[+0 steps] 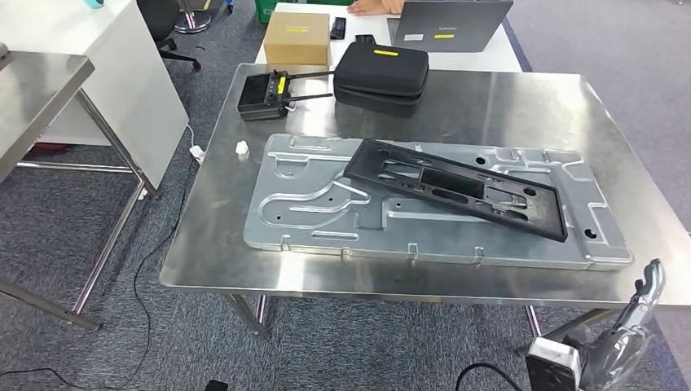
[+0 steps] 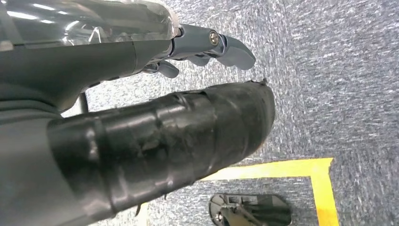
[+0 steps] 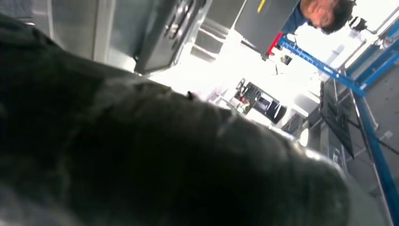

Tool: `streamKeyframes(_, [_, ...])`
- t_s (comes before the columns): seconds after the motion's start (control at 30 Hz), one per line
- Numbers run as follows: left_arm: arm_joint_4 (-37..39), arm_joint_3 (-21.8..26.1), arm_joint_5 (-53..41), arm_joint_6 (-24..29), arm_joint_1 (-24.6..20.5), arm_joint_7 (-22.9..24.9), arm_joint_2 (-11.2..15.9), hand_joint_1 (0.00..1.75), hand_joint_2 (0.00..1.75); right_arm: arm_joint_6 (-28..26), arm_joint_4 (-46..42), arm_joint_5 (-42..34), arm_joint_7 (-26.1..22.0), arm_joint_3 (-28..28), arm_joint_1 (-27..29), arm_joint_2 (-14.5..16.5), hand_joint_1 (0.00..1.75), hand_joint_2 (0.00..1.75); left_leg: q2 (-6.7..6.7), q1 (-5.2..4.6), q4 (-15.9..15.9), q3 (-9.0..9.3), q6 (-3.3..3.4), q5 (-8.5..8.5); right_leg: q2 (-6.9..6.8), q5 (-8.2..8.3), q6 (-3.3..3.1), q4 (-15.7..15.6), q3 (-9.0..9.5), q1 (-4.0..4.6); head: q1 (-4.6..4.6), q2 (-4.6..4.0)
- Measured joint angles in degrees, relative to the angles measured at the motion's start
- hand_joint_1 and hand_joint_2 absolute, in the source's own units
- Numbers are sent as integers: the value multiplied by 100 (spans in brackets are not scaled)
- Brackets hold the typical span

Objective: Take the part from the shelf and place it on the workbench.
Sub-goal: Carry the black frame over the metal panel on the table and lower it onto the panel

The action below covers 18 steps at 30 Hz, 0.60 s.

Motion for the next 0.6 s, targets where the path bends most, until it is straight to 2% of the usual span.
streamKeyframes(0.03, [0, 4, 1, -1, -1, -4, 1, 0, 0, 6, 3, -49, -7, 18, 20, 14, 0, 0, 4, -4, 5, -63, 16, 40, -1, -257, 12, 362, -114, 0, 1, 0])
streamKeyframes(0.07, [0, 12, 1, -2, 0, -6, 1, 0, 0, 11, 8, -101, -14, 32, 41, 30, 0, 0, 7, -10, 14, -128, 18, 80, -1, -440, 24, 688, -195, -1, 0, 0])
streamKeyframes(0.1, [0, 21, 1, -5, 3, -8, 2, 0, 0, 15, 14, -149, -26, 43, 62, 45, 0, 0, 11, -15, 27, -194, 15, 119, -1, -511, 31, 876, -206, -1, -1, 0])
streamKeyframes(0.13, [0, 32, 1, -7, 6, -8, 2, 0, 0, 18, 19, -186, -41, 53, 78, 59, 0, 0, 14, -19, 45, -262, 8, 156, -1, -462, 29, 855, -111, 0, -1, 0])
streamKeyframes(0.17, [0, 42, 1, -9, 7, -8, 3, 0, 0, 18, 22, -204, -53, 61, 88, 69, 0, 0, 15, -21, 65, -326, -2, 192, -1, -328, 16, 615, 94, 2, -1, 0])
streamKeyframes(0.2, [0, 50, 1, -10, 6, -8, 2, 0, 0, 18, 23, -213, -62, 68, 91, 78, 0, 0, 15, -21, 86, -383, -16, 227, -1, -183, -11, 219, 385, 7, -1, 0])
streamKeyframes(0.23, [0, 56, 1, -11, 5, -8, 2, 0, 0, 18, 22, -215, -67, 76, 88, 86, 0, 0, 13, -27, 104, -429, -38, 262, -2, -94, -40, -208, 669, 23, -2, 0])
streamKeyframes(0.27, [0, 63, 1, -12, 5, -9, 2, 0, 0, 18, 21, -217, -69, 84, 89, 94, 0, 0, 12, -30, 110, -451, -67, 297, -2, -30, -69, -520, 867, 43, -3, 0])
streamKeyframes(0.3, [0, 69, 1, -14, 6, -10, 2, 0, 0, 18, 20, -219, -72, 90, 91, 102, 0, 0, 12, -32, 112, -457, -101, 333, -1, -16, -96, -712, 967, 63, -1, 0])
streamKeyframes(0.33, [0, 75, 1, -16, 5, -11, 2, 0, 0, 18, 19, -220, -74, 95, 94, 109, 0, 0, 13, -31, 99, -457, -139, 374, 1, -6, -119, -767, 967, 85, 0, 0])
streamKeyframes(0.4, [0, 84, 1, -20, 7, -12, 3, 0, 0, 20, 19, -222, -77, 103, 96, 125, 0, 0, 8, -27, 86, -471, -216, 419, -8, 99, -189, -796, 891, 74, 5, 0])
streamKeyframes(0.43, [0, 86, 1, -20, 8, -10, 5, 0, 0, 26, 19, -226, -76, 107, 95, 133, 0, 0, 2, -23, 138, -505, -252, 324, -17, 165, -237, -810, 841, 59, 3, 0])
streamKeyframes(0.47, [0, 87, 0, -19, 14, -8, 8, 0, 0, 35, 20, -231, -76, 109, 94, 144, 0, 0, -4, -19, 281, -561, -281, 120, -27, 238, -282, -830, 780, 40, -1, 0])
streamKeyframes(0.53, [0, 89, -1, -18, 14, -4, 11, 0, 0, 64, 25, -249, -76, 113, 97, 165, 0, 0, -10, 2, 854, -711, -328, -480, -39, 366, -336, -833, 626, 33, -8, 0])
streamKeyframes(0.57, [0, 89, -1, -19, 14, -2, 11, 0, 0, 79, 32, -261, -75, 113, 98, 174, 0, 0, -10, 10, 1215, -774, -351, -707, -44, 431, -339, -823, 538, 34, -9, 0])
streamKeyframes(0.6, [0, 89, -1, -19, 12, 0, 11, 0, 0, 91, 42, -273, -74, 114, 99, 179, 0, 0, -9, 18, 1502, -787, -373, -802, -48, 494, -333, -809, 451, 35, -9, 0])
